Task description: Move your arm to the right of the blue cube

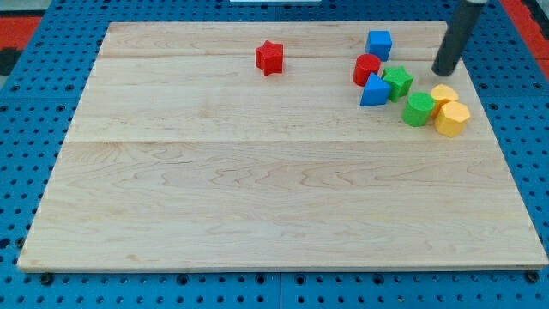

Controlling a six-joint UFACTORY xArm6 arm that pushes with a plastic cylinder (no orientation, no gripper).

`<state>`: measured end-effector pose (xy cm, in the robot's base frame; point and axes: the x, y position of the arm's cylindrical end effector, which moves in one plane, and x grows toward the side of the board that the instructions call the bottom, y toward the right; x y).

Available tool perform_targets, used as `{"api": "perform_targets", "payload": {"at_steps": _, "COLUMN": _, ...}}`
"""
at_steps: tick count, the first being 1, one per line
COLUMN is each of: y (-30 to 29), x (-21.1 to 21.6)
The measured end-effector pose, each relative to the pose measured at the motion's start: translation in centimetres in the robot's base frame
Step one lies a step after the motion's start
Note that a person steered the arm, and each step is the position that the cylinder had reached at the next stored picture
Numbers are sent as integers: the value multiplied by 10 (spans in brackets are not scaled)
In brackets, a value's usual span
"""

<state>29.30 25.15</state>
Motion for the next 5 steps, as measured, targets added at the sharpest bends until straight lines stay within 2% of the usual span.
{"api": "perform_targets", "payload": {"at_steps": 1, "y": -5, "x": -42}}
{"api": "perform_targets", "payload": {"at_steps": 3, "y": -56, "x": -47}}
{"api": "perform_targets", "payload": {"at_steps": 5, "y": -56, "x": -47}}
